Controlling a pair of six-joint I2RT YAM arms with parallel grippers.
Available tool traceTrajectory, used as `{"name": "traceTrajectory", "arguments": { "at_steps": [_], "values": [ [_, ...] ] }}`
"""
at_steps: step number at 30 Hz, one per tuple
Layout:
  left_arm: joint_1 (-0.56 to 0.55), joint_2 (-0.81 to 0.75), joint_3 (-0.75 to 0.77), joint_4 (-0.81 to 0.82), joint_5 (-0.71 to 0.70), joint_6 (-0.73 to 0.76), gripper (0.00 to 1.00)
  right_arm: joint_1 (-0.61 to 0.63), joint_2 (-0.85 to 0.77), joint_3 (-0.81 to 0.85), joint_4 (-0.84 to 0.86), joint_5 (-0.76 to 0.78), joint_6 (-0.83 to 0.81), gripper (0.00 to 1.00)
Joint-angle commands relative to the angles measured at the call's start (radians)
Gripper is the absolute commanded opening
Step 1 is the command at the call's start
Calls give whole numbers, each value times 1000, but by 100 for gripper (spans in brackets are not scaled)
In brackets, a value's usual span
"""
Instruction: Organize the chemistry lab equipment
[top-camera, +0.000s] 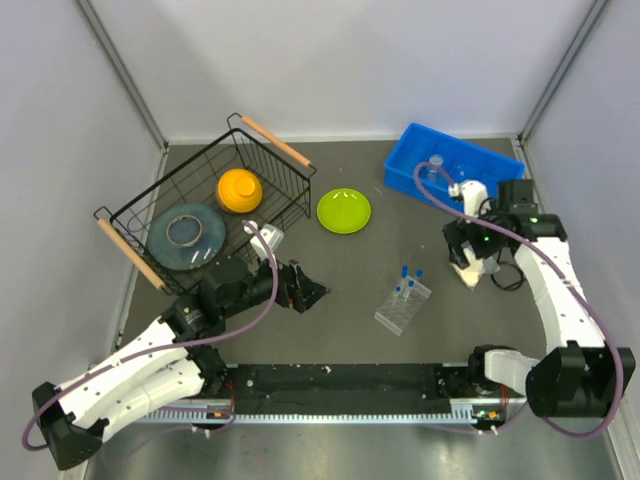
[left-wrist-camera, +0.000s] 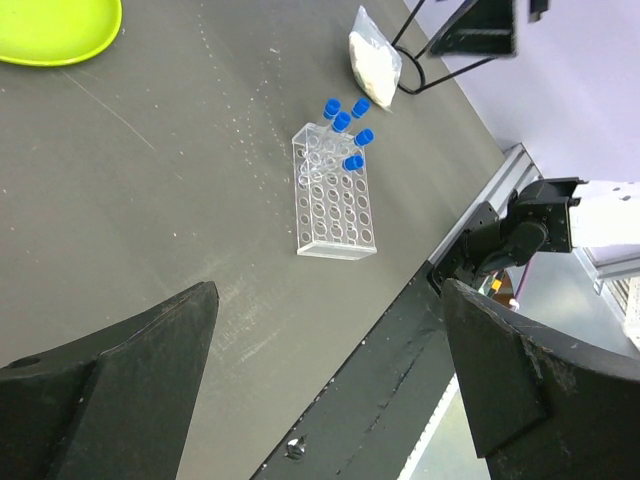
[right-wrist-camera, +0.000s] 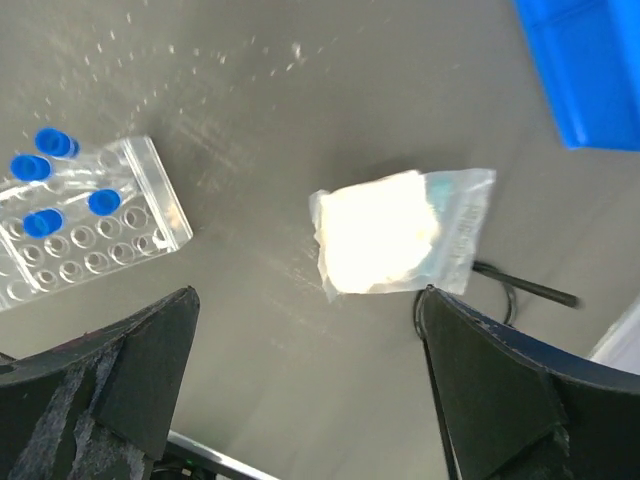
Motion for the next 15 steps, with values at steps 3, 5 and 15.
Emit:
{"name": "traceTrajectory", "arguments": {
  "at_steps": [3, 5, 15],
  "values": [
    [2, -10, -29, 71, 10, -17, 99, 82, 83, -97, 169, 178, 16, 91],
    [0, -8, -32, 65, 11, -22, 99, 87, 115, -111, 235, 215, 19, 91],
    [0, -18, -70, 73, 1, -32, 99, 156, 276, -216, 392, 278, 25, 87]
  ]
}}
